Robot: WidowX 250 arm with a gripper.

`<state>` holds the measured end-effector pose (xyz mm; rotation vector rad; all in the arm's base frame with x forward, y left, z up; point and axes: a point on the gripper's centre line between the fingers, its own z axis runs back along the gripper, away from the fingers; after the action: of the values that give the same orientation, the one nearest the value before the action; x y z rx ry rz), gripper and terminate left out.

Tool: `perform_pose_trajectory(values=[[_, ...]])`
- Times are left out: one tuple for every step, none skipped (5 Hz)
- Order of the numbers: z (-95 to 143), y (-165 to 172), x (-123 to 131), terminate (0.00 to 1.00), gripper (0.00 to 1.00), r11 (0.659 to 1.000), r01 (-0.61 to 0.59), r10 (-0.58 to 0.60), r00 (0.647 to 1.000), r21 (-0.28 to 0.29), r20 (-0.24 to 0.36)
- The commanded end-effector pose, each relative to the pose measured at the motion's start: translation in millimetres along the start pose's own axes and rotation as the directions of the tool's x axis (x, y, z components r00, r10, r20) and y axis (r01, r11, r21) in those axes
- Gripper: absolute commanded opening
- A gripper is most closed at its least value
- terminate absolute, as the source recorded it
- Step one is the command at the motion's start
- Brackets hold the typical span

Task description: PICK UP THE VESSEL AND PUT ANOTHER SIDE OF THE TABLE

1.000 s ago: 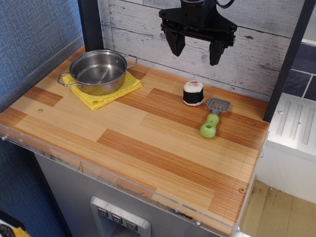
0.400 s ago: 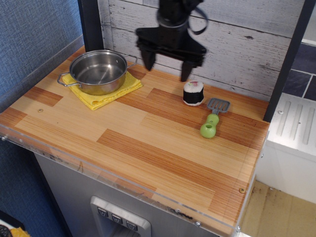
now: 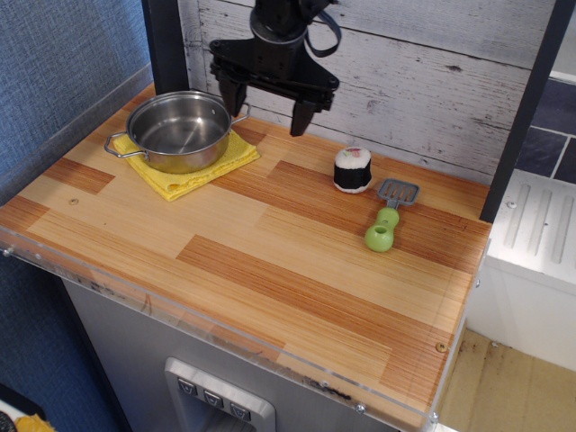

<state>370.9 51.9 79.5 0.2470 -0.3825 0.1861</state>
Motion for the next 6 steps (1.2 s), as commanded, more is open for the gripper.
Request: perform_pose_trajectory(values=[[-3.1, 21.5, 5.3, 0.0, 1.0, 0.993, 0.012, -0.014, 1.0, 0.122, 0.023], [-12.3, 23.2, 3.0, 0.0, 1.0, 0.99, 0.02, -0.022, 1.0, 0.143, 0.012], [-20.2, 26.1, 2.2, 0.0, 1.0, 0.986, 0.023, -0.021, 1.0, 0.168, -0.012], [-24.9, 32.9, 2.3, 0.0, 1.0, 0.983, 0.001, 0.004, 1.0, 0.186, -0.026], [-31.3, 42.4, 3.1, 0.0, 1.0, 0.98, -0.024, 0.032, 0.999, 0.198, -0.038], [-34.5, 50.6, 3.9, 0.0, 1.0, 0.977, -0.041, 0.053, 0.997, 0.208, -0.053]])
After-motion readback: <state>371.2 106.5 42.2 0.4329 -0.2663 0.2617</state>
